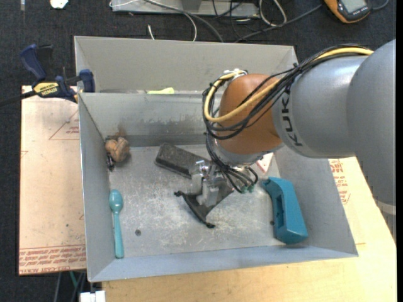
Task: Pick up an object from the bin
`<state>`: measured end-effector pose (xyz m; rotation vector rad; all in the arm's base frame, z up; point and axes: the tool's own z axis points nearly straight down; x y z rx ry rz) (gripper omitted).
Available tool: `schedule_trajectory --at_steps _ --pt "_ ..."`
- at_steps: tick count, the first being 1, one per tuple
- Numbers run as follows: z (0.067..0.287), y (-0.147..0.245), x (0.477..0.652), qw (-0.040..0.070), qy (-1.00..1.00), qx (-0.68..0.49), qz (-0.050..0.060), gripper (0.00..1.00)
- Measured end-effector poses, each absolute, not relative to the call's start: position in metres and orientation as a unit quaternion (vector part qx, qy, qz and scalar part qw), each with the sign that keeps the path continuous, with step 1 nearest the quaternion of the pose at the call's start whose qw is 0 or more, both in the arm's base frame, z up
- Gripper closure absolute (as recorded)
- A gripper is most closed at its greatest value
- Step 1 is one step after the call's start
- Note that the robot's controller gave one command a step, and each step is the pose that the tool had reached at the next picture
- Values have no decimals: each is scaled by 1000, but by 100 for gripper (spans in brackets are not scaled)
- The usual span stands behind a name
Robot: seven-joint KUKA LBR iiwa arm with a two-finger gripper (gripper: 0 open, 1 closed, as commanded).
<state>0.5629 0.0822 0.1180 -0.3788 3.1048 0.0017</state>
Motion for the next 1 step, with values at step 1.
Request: schedule_trajectory --at_steps 1 --pt "194 87 552 6 990 -142 1 100"
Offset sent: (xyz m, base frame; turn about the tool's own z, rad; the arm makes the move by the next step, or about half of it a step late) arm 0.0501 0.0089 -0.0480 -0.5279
